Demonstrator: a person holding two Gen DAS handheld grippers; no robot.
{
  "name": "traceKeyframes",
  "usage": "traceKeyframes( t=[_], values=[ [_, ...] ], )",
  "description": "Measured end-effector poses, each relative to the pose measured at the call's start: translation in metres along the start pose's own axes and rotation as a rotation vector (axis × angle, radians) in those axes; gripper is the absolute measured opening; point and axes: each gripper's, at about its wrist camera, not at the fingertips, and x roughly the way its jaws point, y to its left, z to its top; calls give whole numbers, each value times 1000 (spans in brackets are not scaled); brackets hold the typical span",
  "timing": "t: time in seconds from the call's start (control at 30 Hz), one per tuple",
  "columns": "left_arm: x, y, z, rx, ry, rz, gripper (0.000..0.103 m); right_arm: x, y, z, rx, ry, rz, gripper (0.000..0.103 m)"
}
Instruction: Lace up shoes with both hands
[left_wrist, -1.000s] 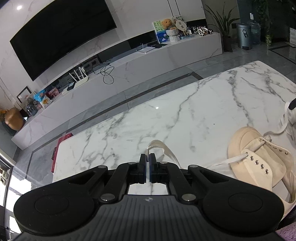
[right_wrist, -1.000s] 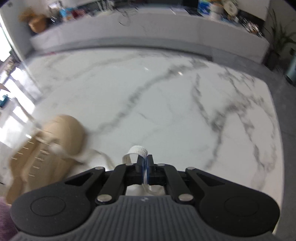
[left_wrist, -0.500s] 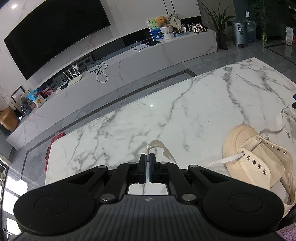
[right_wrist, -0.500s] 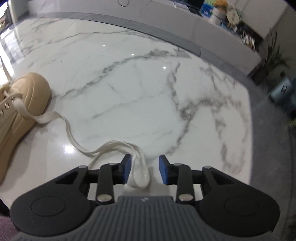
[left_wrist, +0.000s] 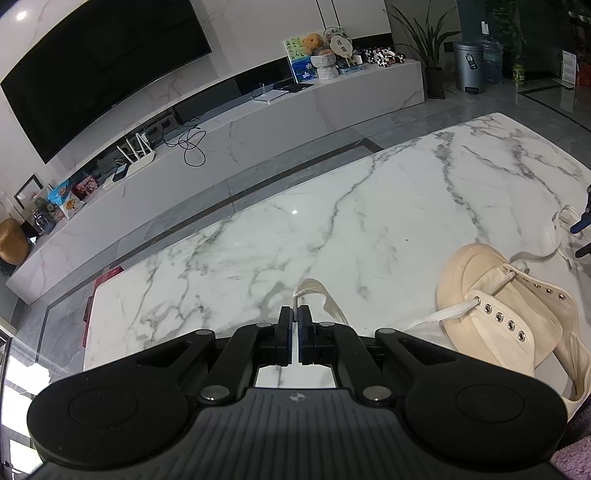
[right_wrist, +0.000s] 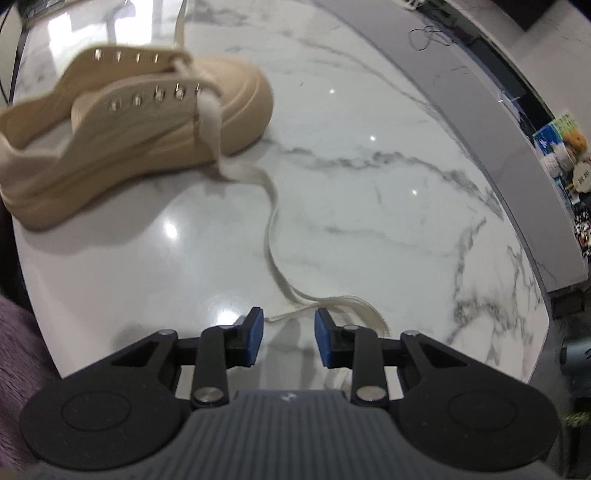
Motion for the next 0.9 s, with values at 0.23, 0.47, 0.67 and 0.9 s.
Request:
traceKeyframes(
  t=[0.23, 0.47, 0.67, 0.9],
  values=[
    [1, 2, 0, -6, -4, -11, 1, 17, 17, 1, -147, 53, -59, 30],
    [3, 1, -3, -13, -6, -30, 1, 20, 36, 4, -367, 63, -83, 31],
    [3, 2, -5, -9, -11, -39, 1, 20, 43, 3, -472, 80, -63, 31],
    [6, 3, -6, -18, -15, -50, 1, 22, 47, 5, -541, 103, -41, 20]
  ],
)
